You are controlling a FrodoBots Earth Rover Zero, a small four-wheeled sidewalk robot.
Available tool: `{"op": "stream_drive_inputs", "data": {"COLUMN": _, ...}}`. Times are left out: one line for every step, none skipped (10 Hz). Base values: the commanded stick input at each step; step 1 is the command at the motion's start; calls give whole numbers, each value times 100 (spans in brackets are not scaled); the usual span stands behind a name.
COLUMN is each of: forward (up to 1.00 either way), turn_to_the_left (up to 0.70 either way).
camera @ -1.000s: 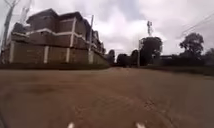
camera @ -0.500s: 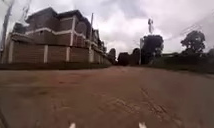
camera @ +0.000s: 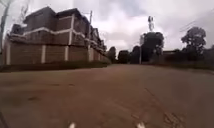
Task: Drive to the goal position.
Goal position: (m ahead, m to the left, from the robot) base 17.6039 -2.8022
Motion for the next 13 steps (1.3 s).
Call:
{"op": "stream_drive_inputs", "data": {"forward": 70, "turn_to_the_left": 0}}
{"op": "stream_drive_inputs", "data": {"forward": 70, "turn_to_the_left": 0}}
{"op": "stream_drive_inputs", "data": {"forward": 70, "turn_to_the_left": 0}}
{"op": "stream_drive_inputs", "data": {"forward": 70, "turn_to_the_left": 0}}
{"op": "stream_drive_inputs", "data": {"forward": 70, "turn_to_the_left": 0}}
{"op": "stream_drive_inputs", "data": {"forward": 70, "turn_to_the_left": 0}}
{"op": "stream_drive_inputs", "data": {"forward": 70, "turn_to_the_left": 0}}
{"op": "stream_drive_inputs", "data": {"forward": 70, "turn_to_the_left": 0}}
{"op": "stream_drive_inputs", "data": {"forward": 70, "turn_to_the_left": 0}}
{"op": "stream_drive_inputs", "data": {"forward": 70, "turn_to_the_left": 0}}
{"op": "stream_drive_inputs", "data": {"forward": 70, "turn_to_the_left": 0}}
{"op": "stream_drive_inputs", "data": {"forward": 70, "turn_to_the_left": 0}}
{"op": "stream_drive_inputs", "data": {"forward": 70, "turn_to_the_left": 0}}
